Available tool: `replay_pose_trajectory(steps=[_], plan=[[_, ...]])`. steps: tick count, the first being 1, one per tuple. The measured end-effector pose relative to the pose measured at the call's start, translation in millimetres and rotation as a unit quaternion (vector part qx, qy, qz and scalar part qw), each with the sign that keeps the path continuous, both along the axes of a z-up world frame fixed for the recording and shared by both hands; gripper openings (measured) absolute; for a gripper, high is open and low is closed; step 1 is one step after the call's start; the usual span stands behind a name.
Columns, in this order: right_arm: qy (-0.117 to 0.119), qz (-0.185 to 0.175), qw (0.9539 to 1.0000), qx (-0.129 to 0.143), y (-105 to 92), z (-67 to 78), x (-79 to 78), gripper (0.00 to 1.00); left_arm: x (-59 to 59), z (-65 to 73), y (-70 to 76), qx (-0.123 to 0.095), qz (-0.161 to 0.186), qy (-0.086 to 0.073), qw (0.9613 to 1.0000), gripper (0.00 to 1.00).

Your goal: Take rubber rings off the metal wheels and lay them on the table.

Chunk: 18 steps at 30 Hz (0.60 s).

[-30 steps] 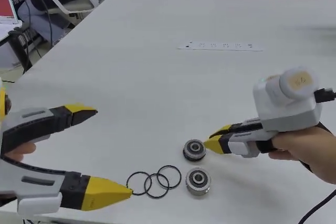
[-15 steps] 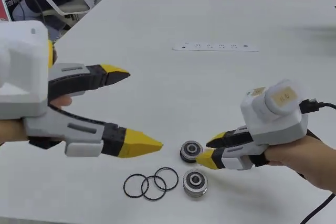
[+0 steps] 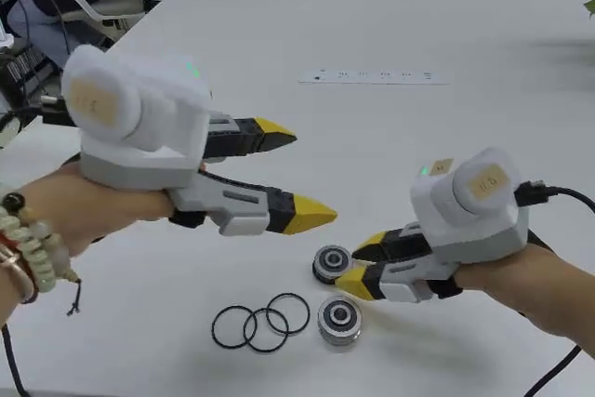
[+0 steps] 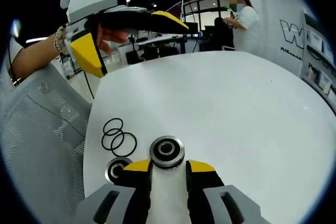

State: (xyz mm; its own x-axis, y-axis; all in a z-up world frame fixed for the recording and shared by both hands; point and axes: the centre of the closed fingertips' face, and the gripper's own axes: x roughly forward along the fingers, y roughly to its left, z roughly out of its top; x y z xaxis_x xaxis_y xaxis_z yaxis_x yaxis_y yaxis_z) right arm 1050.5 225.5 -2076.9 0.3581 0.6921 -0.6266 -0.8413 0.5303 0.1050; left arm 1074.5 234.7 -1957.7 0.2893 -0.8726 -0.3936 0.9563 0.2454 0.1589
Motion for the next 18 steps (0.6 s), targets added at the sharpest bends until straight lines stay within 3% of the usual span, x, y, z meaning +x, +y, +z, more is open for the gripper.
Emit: replay_pose_trajectory(steps=[7, 14, 18], plan=[[0.001, 0.001, 1.0, 0.004, 0.5, 0.4, 0.0, 0.22, -2.3, -37.2, -10.6, 0.021, -0.012, 0.006, 0.9997, 0.4], [0.0, 0.005, 1.0, 0.002, 1.4, 0.6, -0.7, 0.22, -4.8, -70.0, -5.7, 0.03, 0.008, 0.046, 0.9984, 0.29], [0.0, 0.004, 1.0, 0.002, 1.2, 0.6, -0.6, 0.22, -6.6, -78.2, -6.4, 0.034, 0.007, 0.059, 0.9977, 0.24]])
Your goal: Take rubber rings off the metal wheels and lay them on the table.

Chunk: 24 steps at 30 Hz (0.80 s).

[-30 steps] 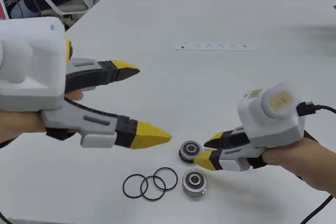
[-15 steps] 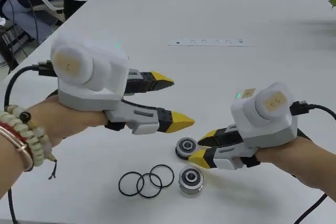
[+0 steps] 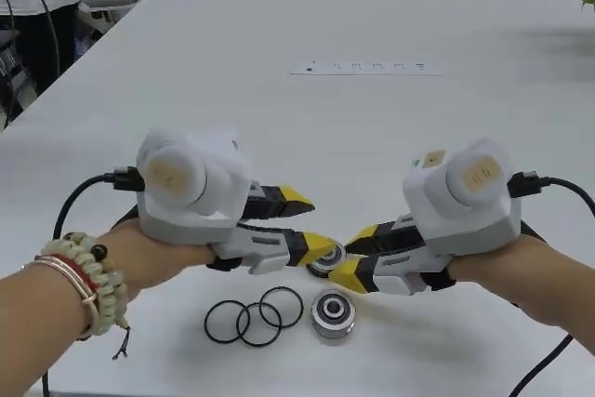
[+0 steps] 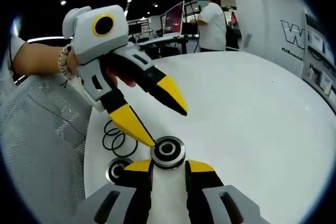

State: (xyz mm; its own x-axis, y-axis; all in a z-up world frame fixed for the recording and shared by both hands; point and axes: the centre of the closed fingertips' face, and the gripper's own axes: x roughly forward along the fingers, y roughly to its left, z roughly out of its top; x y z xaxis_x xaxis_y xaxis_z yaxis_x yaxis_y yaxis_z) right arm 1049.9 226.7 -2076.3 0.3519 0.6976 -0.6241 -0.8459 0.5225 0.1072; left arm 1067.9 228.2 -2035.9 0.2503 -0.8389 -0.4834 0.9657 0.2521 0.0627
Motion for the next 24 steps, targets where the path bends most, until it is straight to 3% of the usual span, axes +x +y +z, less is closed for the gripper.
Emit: replay_pose_trajectory(steps=[4, 8, 9, 10, 16, 21, 24], plan=[[0.001, 0.001, 1.0, 0.0, -0.1, -0.3, -0.8, 0.21, -3.1, -7.0, -3.5, 0.001, -0.004, 0.01, 0.9999, 0.18], [0.001, 0.002, 1.0, 0.002, 1.1, -0.2, -1.5, 0.21, -7.0, -18.2, -5.1, 0.018, -0.009, 0.014, 0.9997, 0.15], [0.002, 0.003, 1.0, 0.002, 2.0, -0.3, -2.0, 0.21, -5.9, -24.3, -2.3, 0.039, -0.008, 0.0, 0.9992, 0.13], [0.002, 0.004, 1.0, 0.002, 2.3, -0.4, -2.2, 0.22, -10.0, -27.5, -1.7, 0.045, -0.019, -0.001, 0.9988, 0.12], [-0.001, 0.002, 1.0, 0.001, 1.6, -0.7, -0.9, 0.21, -6.6, -27.6, -2.9, 0.034, -0.018, -0.003, 0.9992, 0.08], [-0.002, 0.004, 1.0, -0.002, 0.9, -0.9, -0.9, 0.19, -5.8, -27.7, -2.4, 0.029, -0.013, 0.008, 0.9995, 0.08], [0.0, 0.013, 0.9999, -0.005, -1.6, -0.6, -2.8, 0.12, -5.3, -27.1, -1.4, 0.028, -0.009, 0.008, 0.9995, 0.08]])
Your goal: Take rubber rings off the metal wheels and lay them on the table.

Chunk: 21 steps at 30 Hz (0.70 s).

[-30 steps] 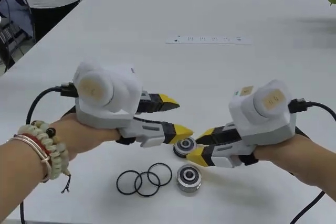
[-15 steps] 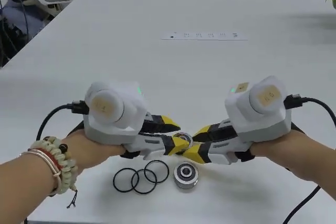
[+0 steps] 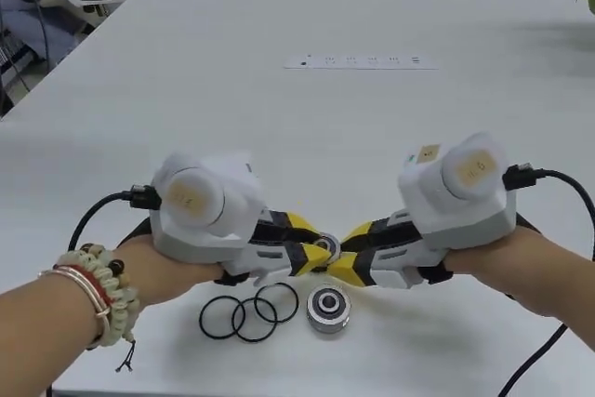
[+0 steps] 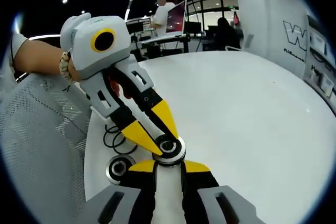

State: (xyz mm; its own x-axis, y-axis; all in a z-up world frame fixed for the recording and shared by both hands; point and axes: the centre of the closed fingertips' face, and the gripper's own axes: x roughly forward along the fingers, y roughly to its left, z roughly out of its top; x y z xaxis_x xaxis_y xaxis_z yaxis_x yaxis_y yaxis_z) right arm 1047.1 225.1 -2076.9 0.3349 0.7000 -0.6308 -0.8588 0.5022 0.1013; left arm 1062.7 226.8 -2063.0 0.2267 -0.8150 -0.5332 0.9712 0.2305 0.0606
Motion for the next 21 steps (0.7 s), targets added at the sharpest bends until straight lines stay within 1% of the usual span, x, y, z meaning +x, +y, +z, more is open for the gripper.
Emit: replay_pose_trajectory(steps=[3, 8, 9, 10, 11, 13, 18, 21], plan=[[-0.008, 0.007, 0.9999, -0.007, -1.0, -0.7, -0.1, 0.06, 0.7, 0.1, 0.7, -0.002, 0.004, 0.004, 1.0, 0.08], [-0.015, 0.012, 0.9997, -0.014, -0.7, -0.7, -0.2, 0.04, -0.3, 0.7, 0.1, -0.003, 0.007, 0.004, 1.0, 0.08], [-0.015, 0.012, 0.9997, -0.015, -1.2, -0.9, 0.1, 0.03, -0.1, 0.6, 0.0, -0.003, 0.007, 0.005, 1.0, 0.08], [-0.022, 0.005, 0.9995, -0.023, -3.6, -2.1, 3.1, 0.0, -1.0, 0.9, -0.2, -0.003, 0.006, 0.006, 1.0, 0.08], [-0.02, 0.011, 0.9995, -0.021, -2.1, -2.7, 1.3, 0.0, -0.9, 0.9, -0.4, -0.003, 0.007, 0.006, 1.0, 0.08], [-0.025, 0.012, 0.9993, -0.026, -2.4, -2.4, 2.3, 0.0, -0.8, 0.9, -0.4, -0.003, 0.008, 0.007, 0.9999, 0.08], [-0.023, 0.004, 0.9992, -0.033, -3.5, -3.8, 3.8, 0.0, -2.0, 1.9, -0.4, -0.001, 0.004, 0.004, 1.0, 0.08], [-0.009, -0.01, 0.9994, -0.033, -4.4, -4.4, 4.3, 0.0, -2.4, 2.2, -0.3, -0.001, 0.003, 0.005, 1.0, 0.08]])
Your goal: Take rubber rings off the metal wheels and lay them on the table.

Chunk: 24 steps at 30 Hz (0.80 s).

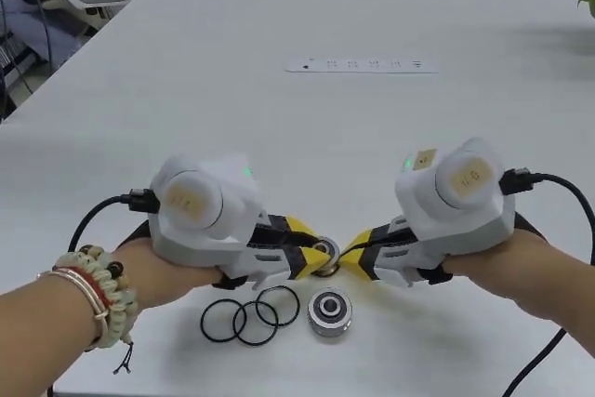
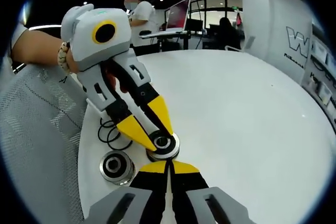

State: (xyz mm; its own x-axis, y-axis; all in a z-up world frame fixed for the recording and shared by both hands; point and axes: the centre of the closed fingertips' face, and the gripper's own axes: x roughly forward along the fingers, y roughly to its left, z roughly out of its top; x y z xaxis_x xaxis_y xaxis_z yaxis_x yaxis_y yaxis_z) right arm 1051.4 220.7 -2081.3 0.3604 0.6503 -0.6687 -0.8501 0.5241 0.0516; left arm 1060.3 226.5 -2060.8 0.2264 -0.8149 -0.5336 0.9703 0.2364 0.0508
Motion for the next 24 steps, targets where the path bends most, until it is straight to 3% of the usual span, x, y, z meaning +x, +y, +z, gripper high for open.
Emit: replay_pose_trajectory(steps=[2, 5, 7, 10, 14, 19, 22, 24], plan=[[0.035, -0.032, 0.9988, 0.014, -1.3, -0.9, -0.2, 0.0, -0.5, 0.3, 0.1, 0.0, 0.0, 0.0, 1.0, 0.08], [0.043, -0.037, 0.9982, 0.022, -3.0, -0.5, 1.2, 0.0, -1.5, 0.9, -0.5, 0.0, -0.001, -0.001, 1.0, 0.08], [0.061, -0.047, 0.9967, 0.025, -3.4, -0.8, 0.0, 0.0, -2.3, 1.1, -1.0, -0.001, -0.003, -0.001, 1.0, 0.08], [0.07, -0.055, 0.9958, 0.021, -3.1, -1.6, 0.1, 0.0, -3.1, 1.5, -1.4, -0.001, -0.004, -0.002, 1.0, 0.08], [0.086, -0.077, 0.9925, 0.04, -4.6, -1.8, -0.5, 0.0, -3.2, 1.7, -1.5, -0.002, -0.003, -0.001, 1.0, 0.08], [0.085, -0.078, 0.9924, 0.043, -4.5, -0.8, -0.6, 0.0, -4.0, 1.6, -1.6, -0.002, -0.004, 0.0, 1.0, 0.08], [0.12, -0.108, 0.9844, 0.072, -5.7, 1.1, -0.1, 0.0, -4.7, 1.5, -1.1, -0.002, -0.005, 0.0, 1.0, 0.08], [0.114, -0.11, 0.9839, 0.082, -9.0, 2.9, 2.2, 0.0, -4.7, 1.4, -0.8, -0.003, -0.005, 0.0, 1.0, 0.08]])
